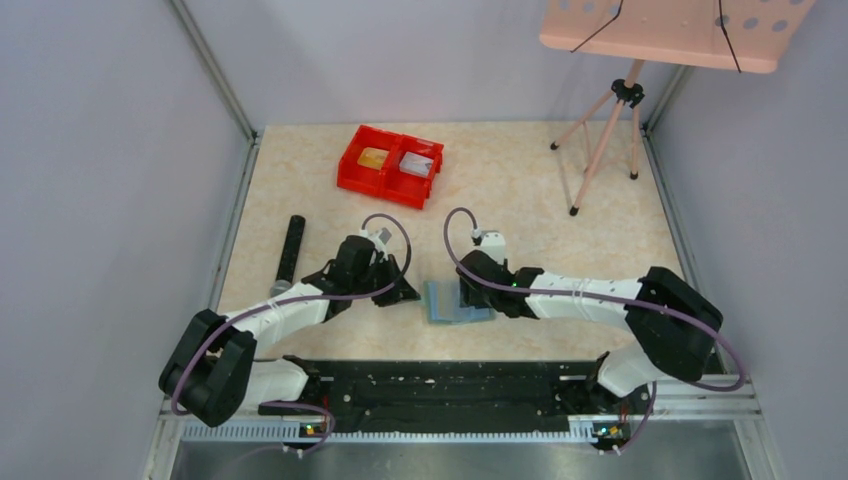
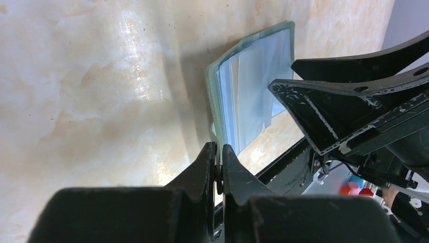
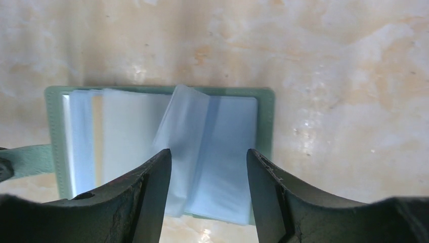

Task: Take the credit cards out of the card holder
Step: Remove the credit card from the card holder.

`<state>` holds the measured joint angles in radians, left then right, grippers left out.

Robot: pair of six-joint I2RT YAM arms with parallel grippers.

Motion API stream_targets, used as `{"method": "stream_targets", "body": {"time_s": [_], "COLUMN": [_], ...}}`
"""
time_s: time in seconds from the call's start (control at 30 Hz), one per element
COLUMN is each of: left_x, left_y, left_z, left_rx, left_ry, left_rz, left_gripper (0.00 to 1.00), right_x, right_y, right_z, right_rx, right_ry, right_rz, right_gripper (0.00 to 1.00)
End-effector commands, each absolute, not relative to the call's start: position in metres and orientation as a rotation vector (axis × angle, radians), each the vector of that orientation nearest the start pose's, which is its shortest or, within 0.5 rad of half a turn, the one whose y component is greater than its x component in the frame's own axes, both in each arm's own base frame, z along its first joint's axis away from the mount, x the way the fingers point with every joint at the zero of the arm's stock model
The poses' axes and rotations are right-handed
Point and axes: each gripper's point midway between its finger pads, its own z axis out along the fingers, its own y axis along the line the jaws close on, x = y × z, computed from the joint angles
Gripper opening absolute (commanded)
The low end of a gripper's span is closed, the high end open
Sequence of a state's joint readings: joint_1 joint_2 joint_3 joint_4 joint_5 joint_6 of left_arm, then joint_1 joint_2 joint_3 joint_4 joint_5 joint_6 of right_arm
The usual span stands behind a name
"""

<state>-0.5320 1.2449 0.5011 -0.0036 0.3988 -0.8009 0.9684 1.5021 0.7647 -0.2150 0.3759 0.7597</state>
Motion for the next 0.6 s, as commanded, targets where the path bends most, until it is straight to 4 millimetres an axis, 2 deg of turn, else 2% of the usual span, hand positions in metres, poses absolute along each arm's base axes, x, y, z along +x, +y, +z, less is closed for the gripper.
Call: {"method": "stream_targets", "body": {"time_s": [0.0,0.23,0.3,0.37,0.57], "left_x": [0.219,0.22,0.22,0.22,0.221], "left_y": [-0.237,-0.234,-0.233,-0.234,-0.237], "left_z": [0.081,0.081,0.082,0.085,0.089], "left_rx": [-0.083,-0.096,-0.096,-0.095,-0.096], "left_ry": [2.466,2.47,2.47,2.465,2.454], "left_rz": [-1.076,-1.045,-1.045,-1.051,-1.073], "left_gripper": [0.0,0.0,0.0,0.0,0.0], "right_x": [0.224,0.222,0.222,0.222,0.22], "right_y": [0.23,0.197,0.194,0.204,0.262], "right_z": [0.05,0.068,0.076,0.087,0.131], "right_rx": [-0.079,0.008,0.018,-0.003,-0.063], "right_ry": [2.417,2.379,2.362,2.344,2.219], "right_rz": [0.173,0.14,0.159,0.244,0.674], "right_gripper": [0.57,0.57,0.57,0.57,0.6]}}
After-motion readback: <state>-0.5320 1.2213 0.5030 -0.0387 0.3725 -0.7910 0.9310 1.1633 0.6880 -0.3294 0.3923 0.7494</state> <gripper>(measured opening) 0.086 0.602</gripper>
